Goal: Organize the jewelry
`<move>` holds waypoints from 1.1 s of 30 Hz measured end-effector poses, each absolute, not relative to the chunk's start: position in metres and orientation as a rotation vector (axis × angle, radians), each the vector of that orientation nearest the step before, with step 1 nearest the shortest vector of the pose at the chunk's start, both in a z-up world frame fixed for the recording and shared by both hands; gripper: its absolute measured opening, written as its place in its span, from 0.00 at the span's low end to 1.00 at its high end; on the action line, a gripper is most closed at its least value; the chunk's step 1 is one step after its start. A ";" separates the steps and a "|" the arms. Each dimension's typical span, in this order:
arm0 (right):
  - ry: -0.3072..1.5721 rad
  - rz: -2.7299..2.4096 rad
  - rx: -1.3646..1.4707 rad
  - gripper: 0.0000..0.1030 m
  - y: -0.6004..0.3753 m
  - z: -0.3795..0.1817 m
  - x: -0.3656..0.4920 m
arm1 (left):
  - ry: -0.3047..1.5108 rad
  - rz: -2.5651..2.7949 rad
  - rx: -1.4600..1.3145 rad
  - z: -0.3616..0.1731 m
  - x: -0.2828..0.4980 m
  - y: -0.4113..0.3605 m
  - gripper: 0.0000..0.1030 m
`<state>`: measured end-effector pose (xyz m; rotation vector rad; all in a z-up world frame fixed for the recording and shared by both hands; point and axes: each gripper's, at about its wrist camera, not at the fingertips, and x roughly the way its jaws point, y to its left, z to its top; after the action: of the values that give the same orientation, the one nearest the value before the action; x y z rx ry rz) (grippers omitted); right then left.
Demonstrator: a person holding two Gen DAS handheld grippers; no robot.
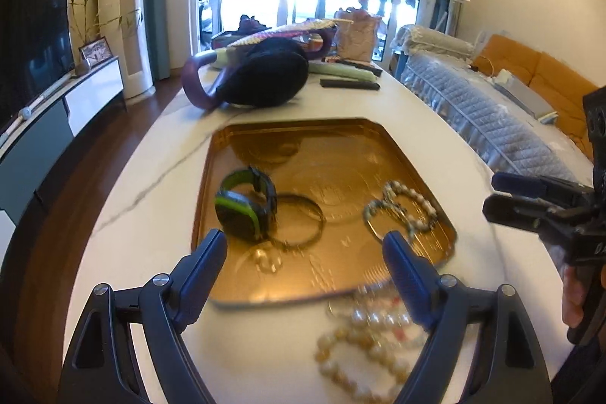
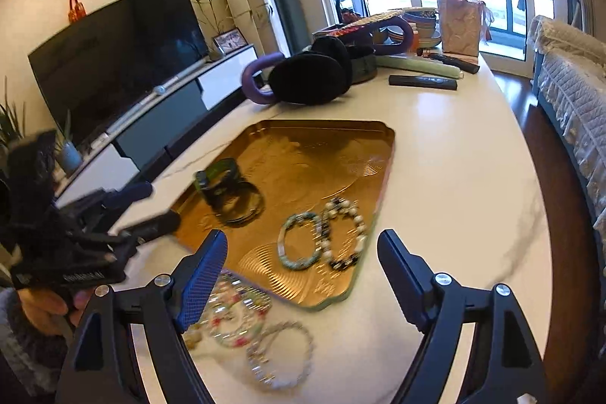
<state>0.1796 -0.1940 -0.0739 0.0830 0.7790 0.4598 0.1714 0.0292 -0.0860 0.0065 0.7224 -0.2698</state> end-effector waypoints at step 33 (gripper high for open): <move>0.901 0.638 -0.300 0.20 -0.100 -0.141 0.152 | 0.963 -0.305 -0.025 -0.137 0.141 0.037 0.13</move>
<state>0.1524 -0.0996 -0.1411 -0.2998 0.9008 0.6379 0.1408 0.0374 -0.1370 -0.0246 0.9631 -0.3045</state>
